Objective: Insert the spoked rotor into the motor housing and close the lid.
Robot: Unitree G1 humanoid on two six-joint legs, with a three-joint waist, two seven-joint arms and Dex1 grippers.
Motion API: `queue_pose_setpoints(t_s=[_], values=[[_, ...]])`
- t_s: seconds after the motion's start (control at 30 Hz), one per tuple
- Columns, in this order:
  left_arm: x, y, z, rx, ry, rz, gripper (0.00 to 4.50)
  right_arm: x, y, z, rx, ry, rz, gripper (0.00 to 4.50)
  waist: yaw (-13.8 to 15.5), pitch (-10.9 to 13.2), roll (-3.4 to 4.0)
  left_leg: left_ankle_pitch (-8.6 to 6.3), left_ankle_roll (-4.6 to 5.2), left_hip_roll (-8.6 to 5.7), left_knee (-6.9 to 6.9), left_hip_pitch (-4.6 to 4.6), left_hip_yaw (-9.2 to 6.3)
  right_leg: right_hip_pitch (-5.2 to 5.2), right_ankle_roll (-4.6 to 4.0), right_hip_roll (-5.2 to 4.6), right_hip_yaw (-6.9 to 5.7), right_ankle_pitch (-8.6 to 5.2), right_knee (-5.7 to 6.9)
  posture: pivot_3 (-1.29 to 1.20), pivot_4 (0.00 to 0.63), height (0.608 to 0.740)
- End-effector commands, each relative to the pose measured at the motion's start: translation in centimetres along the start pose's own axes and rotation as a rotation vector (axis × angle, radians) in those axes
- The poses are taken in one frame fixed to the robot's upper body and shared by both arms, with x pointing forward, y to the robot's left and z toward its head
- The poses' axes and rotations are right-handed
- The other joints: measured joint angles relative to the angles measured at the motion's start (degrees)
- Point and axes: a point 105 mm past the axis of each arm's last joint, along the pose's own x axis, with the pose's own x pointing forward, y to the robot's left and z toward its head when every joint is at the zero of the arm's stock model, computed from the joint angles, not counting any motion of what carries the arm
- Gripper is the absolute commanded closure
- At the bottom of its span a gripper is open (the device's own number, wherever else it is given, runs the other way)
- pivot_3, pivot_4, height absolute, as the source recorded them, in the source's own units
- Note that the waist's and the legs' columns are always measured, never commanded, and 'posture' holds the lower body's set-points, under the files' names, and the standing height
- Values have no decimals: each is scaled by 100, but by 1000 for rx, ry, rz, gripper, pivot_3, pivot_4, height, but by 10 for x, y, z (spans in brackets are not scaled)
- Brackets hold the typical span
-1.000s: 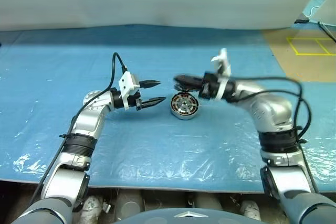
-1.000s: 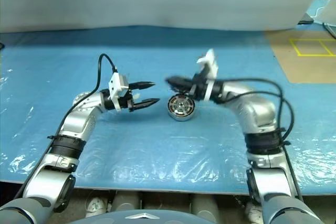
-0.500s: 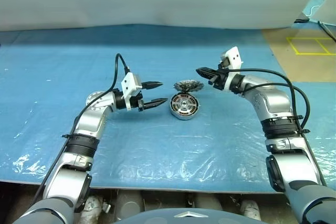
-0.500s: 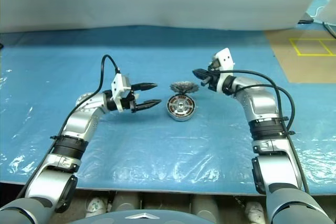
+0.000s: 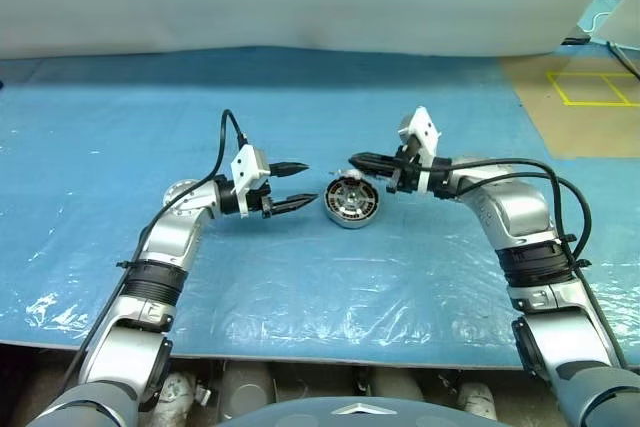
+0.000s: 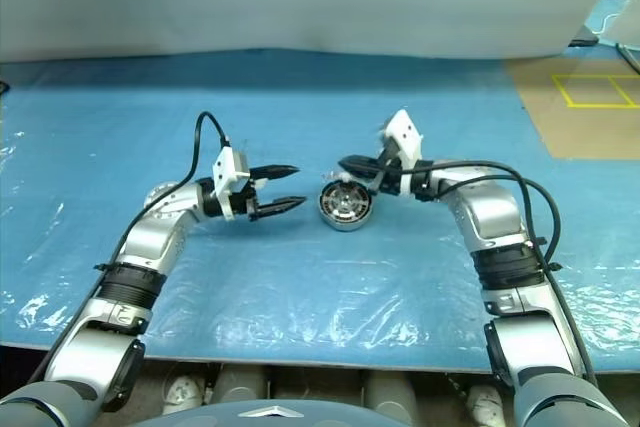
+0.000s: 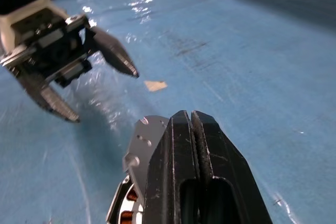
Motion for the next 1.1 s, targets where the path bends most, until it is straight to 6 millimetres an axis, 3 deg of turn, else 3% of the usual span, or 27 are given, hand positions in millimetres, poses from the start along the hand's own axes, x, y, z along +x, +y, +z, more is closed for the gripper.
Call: queue_pose_setpoints(t_s=[0.03, 0.2, 0.5, 0.6, 0.73, 0.83, 0.93, 1.1], values=[[-1, 3, 10, 40, -14, -6, 1469, -1, 12, 3, -60, 11, 42, 4465, 0, 0, 0, 0, 0, 0, 0, 0, 0, 0, 0, 0, 0, 0, 0, 0, 150, 740], [-1, 0, 10, 36, -16, -11, 1469, 2, 23, -18, -64, 75, 59, 4465, -7, 0, 0, 0, 0, 1, 0, 2, 0, 0, 0, 0, 0, 0, 0, 0, 150, 740], [0, 1, 11, 35, -22, 0, 1469, -2, 21, -60, 0, 151, -29, 4465, -10, -1, -1, 0, -1, -1, 0, 7, 0, 3, 0, -1, 2, 0, 0, 0, 150, 740], [1, 1, 12, 35, -26, -2, 1469, -1, 21, -58, -13, 129, -56, 4465, -12, -1, -1, -1, 0, -2, 0, 19, 0, 15, 0, -3, 2, -1, -2, 0, 150, 740], [1, -1, 13, 30, -34, -7, 1469, -1, 21, -28, -43, 13, -78, 4465, -15, -1, -1, -1, 0, -2, 0, 22, 1, 16, -1, -3, 4, -1, -2, 0, 150, 740], [1, -1, 15, 21, -45, -10, 1469, -7, 17, -1, -53, -73, -97, 3928, -17, -1, -1, -1, 0, -3, 0, 21, 1, 15, -1, -3, 5, -1, -4, 0, 150, 740], [2, -4, 15, 19, -44, -21, 1469, -11, 19, 16, -48, -126, -91, 2915, -18, -1, -1, -1, 0, -3, 0, 20, 1, 15, -1, -3, 5, -1, -6, 0, 150, 740], [5, -6, 13, 18, -43, -28, 1469, -8, 23, 9, -72, -61, -59, 1120, -16, -1, -1, -1, -1, -2, -8, 19, 1, 15, 0, -2, 2, -1, -9, 0, 150, 740]])
